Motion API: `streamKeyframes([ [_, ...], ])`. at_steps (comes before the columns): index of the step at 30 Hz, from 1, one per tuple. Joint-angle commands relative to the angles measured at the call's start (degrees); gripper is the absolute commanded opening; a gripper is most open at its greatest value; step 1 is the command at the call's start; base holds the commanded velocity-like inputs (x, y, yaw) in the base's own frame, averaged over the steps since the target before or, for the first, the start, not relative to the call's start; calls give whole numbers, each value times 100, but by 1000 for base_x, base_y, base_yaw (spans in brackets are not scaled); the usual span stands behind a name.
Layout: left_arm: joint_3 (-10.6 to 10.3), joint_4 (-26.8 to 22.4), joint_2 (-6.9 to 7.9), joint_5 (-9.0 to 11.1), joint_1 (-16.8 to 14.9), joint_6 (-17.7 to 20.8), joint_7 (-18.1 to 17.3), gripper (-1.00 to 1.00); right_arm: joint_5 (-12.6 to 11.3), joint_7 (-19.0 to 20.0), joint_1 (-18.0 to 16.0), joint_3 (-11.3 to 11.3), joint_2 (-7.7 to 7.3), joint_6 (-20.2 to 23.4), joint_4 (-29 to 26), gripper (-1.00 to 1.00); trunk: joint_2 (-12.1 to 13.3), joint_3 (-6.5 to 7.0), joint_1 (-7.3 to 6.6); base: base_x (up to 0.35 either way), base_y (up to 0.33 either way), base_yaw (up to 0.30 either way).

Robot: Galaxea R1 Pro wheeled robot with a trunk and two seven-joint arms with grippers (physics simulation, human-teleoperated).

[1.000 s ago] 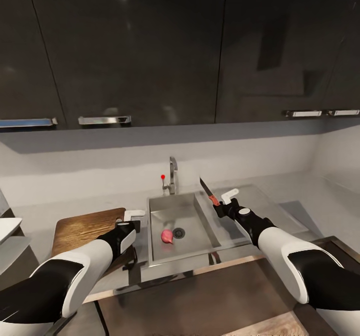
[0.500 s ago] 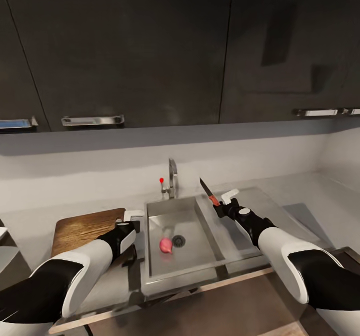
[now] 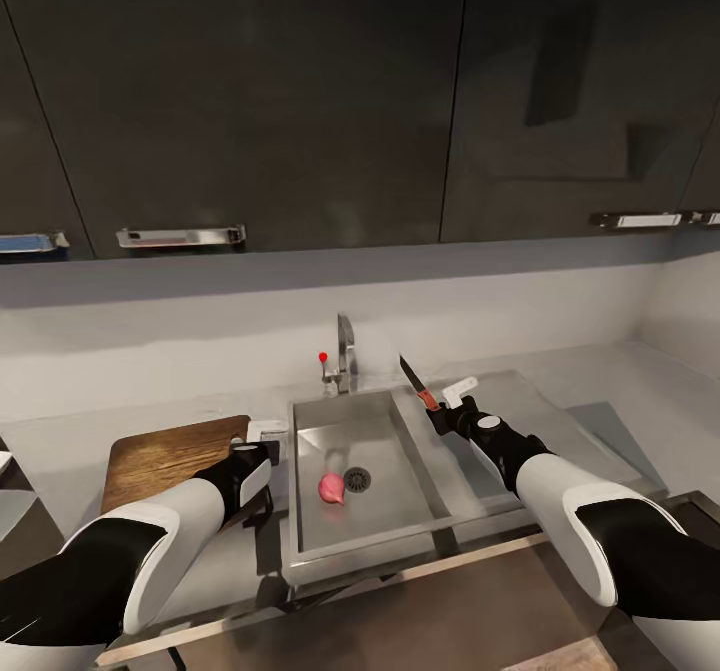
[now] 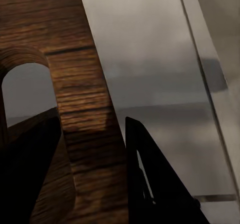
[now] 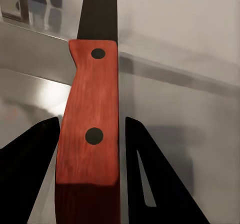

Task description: In the kitchen, take the Vidalia onion out of the sink, dice it on the chopping board with the paring knife, put the diced onion into the bowl on the countertop, then place both the paring knife and the chopping board into the sink.

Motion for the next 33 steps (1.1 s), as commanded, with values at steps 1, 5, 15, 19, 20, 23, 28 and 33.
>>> streamKeyframes([
  [1,-55,-11,0,45,0,36,34,-100,59,0,-5,-5,0,-21,5,-100,-11,-15,3,0,0,0],
  [5,-58,-11,0,46,-4,36,34,-100,59,0,-5,-5,0,-20,5,-100,-11,-37,3,0,0,0],
  [15,-63,-8,-3,45,-2,36,32,-100,59,0,-5,-5,0,-21,5,-100,-11,-93,3,0,0,0],
  [19,-63,-8,-6,45,-1,36,31,-100,59,0,-5,-5,0,-19,5,-100,-11,-115,3,0,0,0],
  [20,-63,-6,-6,45,-2,36,29,-100,59,0,-5,-5,0,-20,5,-100,-11,-121,3,0,0,0],
  [23,-63,-8,-6,45,-3,36,29,-100,59,0,-5,-5,0,-21,5,-100,-11,-138,3,0,0,0],
  [28,-63,-4,-9,45,-1,36,28,-100,59,0,-5,-7,0,-21,5,-100,-11,-166,3,0,0,0],
  [33,-63,-3,-8,45,-4,36,29,-100,59,0,-5,-6,0,-21,5,-100,-11,-194,3,0,0,0],
])
